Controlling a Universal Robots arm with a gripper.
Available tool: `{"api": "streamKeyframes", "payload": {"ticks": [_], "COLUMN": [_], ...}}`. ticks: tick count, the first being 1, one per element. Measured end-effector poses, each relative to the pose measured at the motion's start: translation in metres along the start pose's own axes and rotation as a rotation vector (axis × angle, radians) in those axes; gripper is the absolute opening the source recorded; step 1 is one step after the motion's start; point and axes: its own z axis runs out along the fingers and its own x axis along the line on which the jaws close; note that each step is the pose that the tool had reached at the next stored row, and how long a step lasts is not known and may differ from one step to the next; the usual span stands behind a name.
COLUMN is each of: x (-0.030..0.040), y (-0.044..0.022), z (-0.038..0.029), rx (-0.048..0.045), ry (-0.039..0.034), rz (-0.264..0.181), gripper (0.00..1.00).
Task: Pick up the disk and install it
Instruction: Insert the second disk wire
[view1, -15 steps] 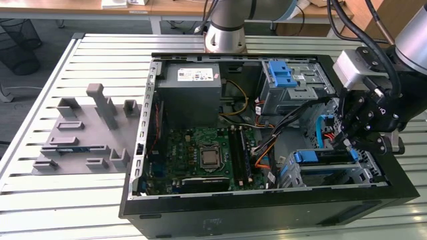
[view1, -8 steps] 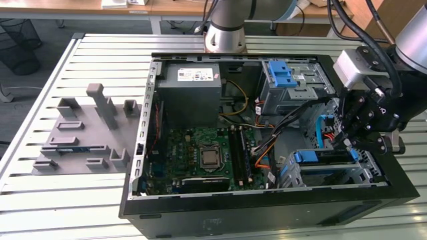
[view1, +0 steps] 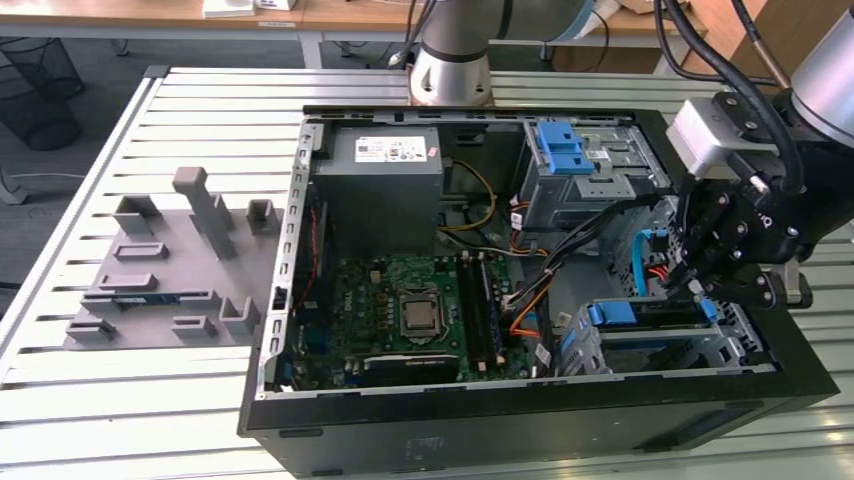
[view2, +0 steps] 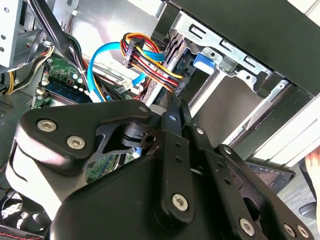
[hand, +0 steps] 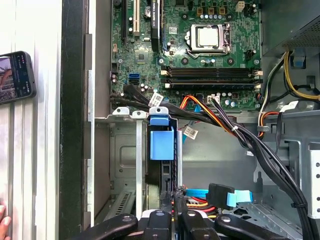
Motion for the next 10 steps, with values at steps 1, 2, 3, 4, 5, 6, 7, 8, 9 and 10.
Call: {"api": "streamKeyframes", "payload": {"ticks": [1, 2, 3, 4, 5, 6, 7, 8, 9, 10], "x": [0.0, 0.0, 0.0, 0.0, 0.0, 0.0, 0.0, 0.0, 0.0, 0.0], "y": [0.0, 0.0, 0.0, 0.0, 0.0, 0.0, 0.0, 0.0, 0.0, 0.0], "z": [0.0, 0.0, -0.0001, -0.0001, -0.0001, -0.0001, -0.0001, -0.0002, -0.0002, -0.0002], "rx": [0.0, 0.0, 0.0, 0.0, 0.0, 0.0, 0.0, 0.0, 0.0, 0.0], "ry": [-0.0001, 0.0, 0.0, 0.0, 0.0, 0.0, 0.0, 0.0, 0.0, 0.0], "rz": [0.0, 0.0, 0.0, 0.0, 0.0, 0.0, 0.0, 0.0, 0.0, 0.0], "gripper": [0.18, 0.18, 0.18, 0.16, 0.16, 0.16, 0.11, 0.11, 0.11, 0.11]}}
